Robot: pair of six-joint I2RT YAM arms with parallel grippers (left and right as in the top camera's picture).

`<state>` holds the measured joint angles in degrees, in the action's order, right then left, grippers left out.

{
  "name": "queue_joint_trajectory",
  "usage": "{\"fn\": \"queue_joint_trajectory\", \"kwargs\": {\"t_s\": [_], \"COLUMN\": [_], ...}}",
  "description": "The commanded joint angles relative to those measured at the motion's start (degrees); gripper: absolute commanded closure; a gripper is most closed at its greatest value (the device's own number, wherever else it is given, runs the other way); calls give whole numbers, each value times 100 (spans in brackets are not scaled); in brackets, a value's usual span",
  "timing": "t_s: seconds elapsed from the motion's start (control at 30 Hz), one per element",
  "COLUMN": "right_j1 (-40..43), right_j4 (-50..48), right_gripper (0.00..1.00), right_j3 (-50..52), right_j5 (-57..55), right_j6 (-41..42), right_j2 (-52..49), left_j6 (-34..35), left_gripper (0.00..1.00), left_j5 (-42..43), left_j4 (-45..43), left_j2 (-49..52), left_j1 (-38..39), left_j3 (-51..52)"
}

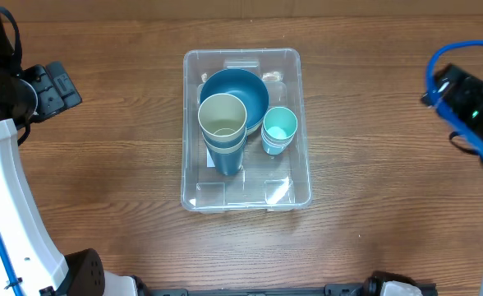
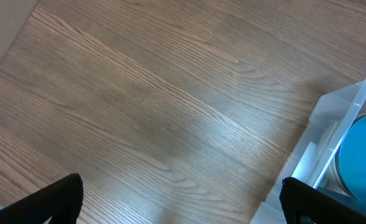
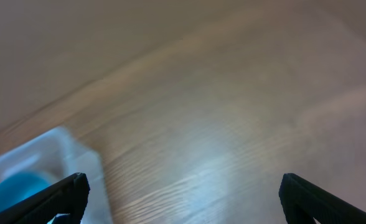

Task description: Pack container

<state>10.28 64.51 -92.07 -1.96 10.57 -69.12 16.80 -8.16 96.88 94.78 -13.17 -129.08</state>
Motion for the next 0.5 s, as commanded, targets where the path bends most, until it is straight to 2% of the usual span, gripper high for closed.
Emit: {"fn": "queue_joint_trajectory", "kwargs": {"t_s": [0.0, 0.23, 0.47], "right_j1": [-540, -765, -765], "right_j4": [-83, -385, -549], "right_gripper": [0, 0, 0], "right_j3": [24, 675, 1818], "right_j5": [-96, 214, -81], "right_j6": [-994, -1040, -1084], "right_j2": [651, 1952, 3418], "left_j6": [-28, -28, -28], "left_gripper": [0, 0, 0], "left_j5": [50, 50, 50], "left_j4": [-9, -9, -9], "left_j2": [-39, -39, -39], "left_j1": [-4, 7, 7], "left_j3": [-116, -116, -116]}}
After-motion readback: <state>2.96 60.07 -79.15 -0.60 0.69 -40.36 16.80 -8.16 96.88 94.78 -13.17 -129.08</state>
